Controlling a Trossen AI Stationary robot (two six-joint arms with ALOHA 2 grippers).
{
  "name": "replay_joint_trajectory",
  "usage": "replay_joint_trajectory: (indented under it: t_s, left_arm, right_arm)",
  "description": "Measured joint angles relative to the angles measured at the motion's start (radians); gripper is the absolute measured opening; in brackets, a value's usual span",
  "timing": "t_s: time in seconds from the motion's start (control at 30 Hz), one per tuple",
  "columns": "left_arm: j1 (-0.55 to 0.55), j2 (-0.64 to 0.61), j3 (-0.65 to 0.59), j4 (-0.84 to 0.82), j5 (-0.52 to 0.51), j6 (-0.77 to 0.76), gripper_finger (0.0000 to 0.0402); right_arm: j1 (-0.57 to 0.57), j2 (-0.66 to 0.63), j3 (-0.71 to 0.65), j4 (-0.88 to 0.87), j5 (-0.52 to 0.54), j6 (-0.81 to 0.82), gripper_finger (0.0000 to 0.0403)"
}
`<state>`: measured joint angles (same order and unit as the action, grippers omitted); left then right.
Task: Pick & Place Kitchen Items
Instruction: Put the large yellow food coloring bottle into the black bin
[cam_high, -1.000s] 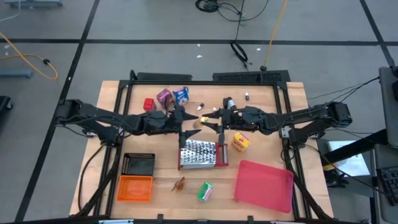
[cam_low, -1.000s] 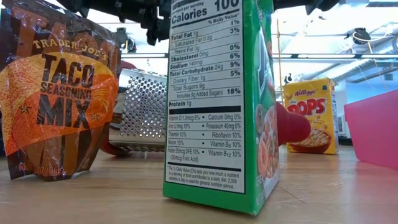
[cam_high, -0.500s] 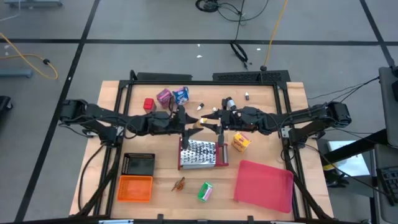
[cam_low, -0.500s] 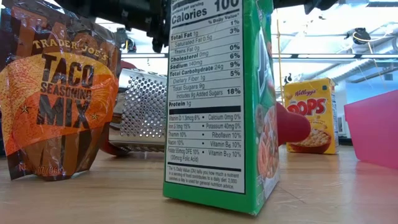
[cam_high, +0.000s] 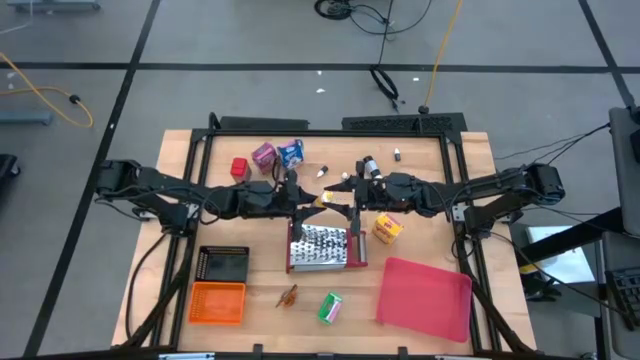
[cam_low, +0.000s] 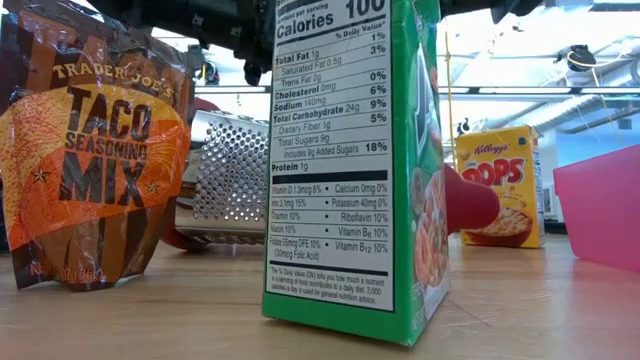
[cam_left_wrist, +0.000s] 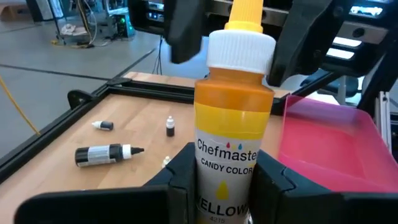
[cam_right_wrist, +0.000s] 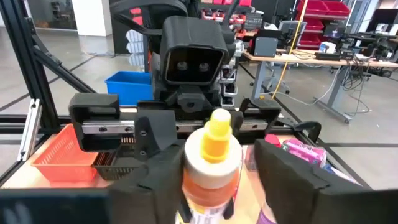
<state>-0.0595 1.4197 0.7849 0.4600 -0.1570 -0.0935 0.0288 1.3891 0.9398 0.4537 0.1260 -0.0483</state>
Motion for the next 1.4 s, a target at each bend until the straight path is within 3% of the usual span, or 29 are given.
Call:
replay_joint_trajectory:
  t_s: [0.2,0.5,0.77,1.03,1.17,1.4]
  left_arm:
    - [-0.025,-0.051,0.000,-0.141,-0.062,-0.038,0.0091]
    - [-0.185,-0.222,0.000,-0.483,-0.322,-0.182,0.0092]
    - [-0.473,-0.311,0.000,-0.839,-0.645,-0.625,0.0092]
    - [-0.808,-0.242,0.000,-0.979,-0.917,-1.083,0.0092]
    - [-0.912,-0.188,0.000,-0.997,-0.974,-1.229,0.0092]
    - [-1.011,-0.116,0.000,-1.139,-0.970,-1.547,0.0092]
  right_arm:
    - [0.000,-0.019,-0.002,-0.059,0.005,-0.001,0.0217]
    - [-0.001,-0.080,-0.002,-0.181,0.010,0.000,0.0199]
    - [-0.001,-0.090,-0.002,-0.210,0.008,0.002,0.0197]
    - [-0.001,-0.090,-0.002,-0.212,0.005,0.009,0.0196]
    - [0.000,-0.090,-0.002,-0.217,0.004,0.010,0.0196]
    - [0.000,-0.089,-0.002,-0.224,0.004,0.021,0.0195]
